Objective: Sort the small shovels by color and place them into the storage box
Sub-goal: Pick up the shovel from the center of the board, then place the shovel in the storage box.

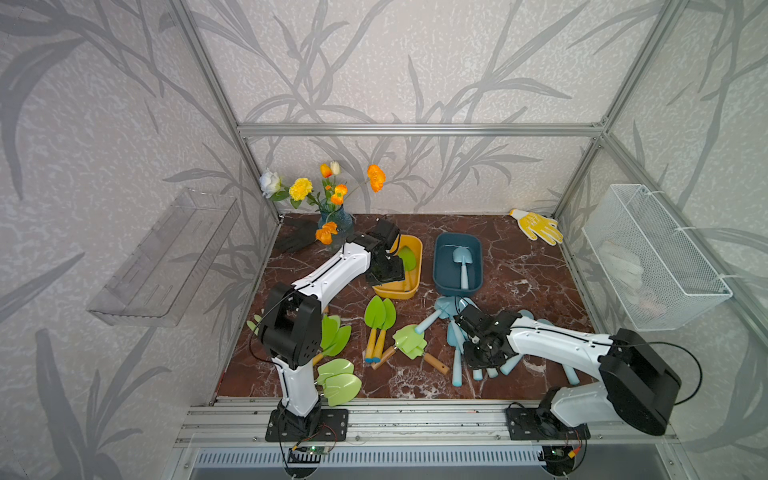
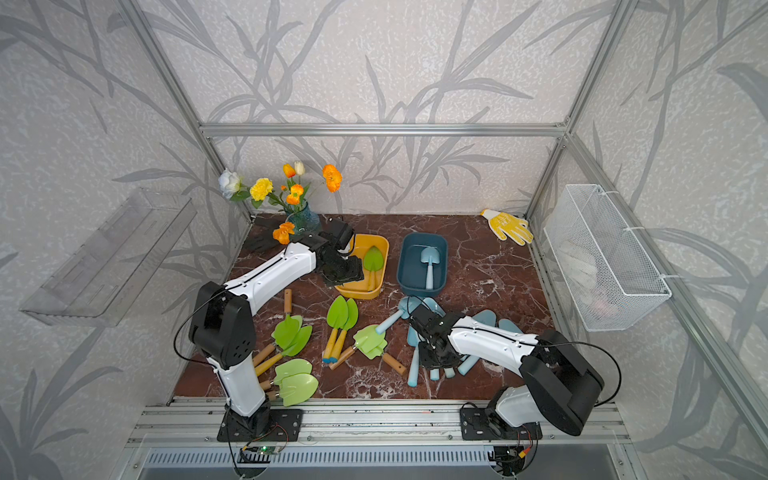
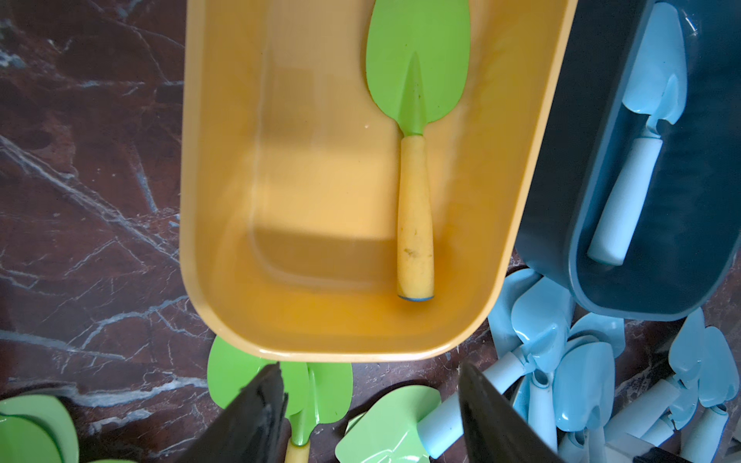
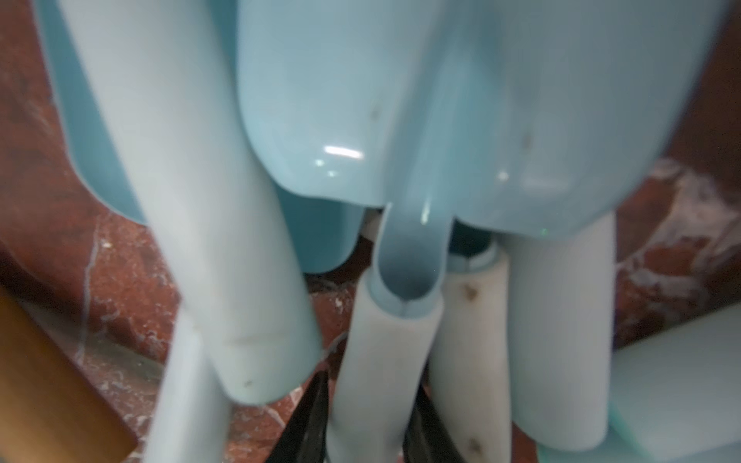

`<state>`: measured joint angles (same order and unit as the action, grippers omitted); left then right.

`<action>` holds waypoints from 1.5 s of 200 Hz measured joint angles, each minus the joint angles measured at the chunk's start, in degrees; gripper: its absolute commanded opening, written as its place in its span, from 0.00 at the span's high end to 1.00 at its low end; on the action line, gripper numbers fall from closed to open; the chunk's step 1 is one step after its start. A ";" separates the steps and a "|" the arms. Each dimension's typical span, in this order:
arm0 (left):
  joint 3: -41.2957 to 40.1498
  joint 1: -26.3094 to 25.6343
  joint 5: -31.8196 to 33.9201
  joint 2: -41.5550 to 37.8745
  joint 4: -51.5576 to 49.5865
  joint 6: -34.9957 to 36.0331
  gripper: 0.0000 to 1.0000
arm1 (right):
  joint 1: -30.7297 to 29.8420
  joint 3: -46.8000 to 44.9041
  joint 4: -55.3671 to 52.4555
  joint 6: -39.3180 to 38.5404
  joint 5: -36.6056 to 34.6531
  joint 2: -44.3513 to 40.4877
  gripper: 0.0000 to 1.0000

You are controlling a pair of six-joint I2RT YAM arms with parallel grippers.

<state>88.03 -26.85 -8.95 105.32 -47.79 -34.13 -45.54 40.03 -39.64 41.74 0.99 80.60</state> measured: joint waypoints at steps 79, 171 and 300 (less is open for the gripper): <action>0.00 0.00 -0.17 0.00 0.04 -0.15 0.30 | 0.55 5.38 -10.99 4.00 -11.02 -7.80 0.86; -5.29 -0.22 -0.37 -1.79 2.25 -1.07 0.30 | 17.33 31.43 -5.62 -10.40 -6.56 5.14 0.86; -11.76 -1.18 4.48 -10.23 0.66 0.85 0.26 | 23.91 54.18 -0.79 -14.84 7.39 38.36 0.84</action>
<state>76.27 -28.03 -4.47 95.09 -47.13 -33.28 -21.63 94.21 -40.42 26.89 8.38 118.96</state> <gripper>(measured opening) 0.738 0.265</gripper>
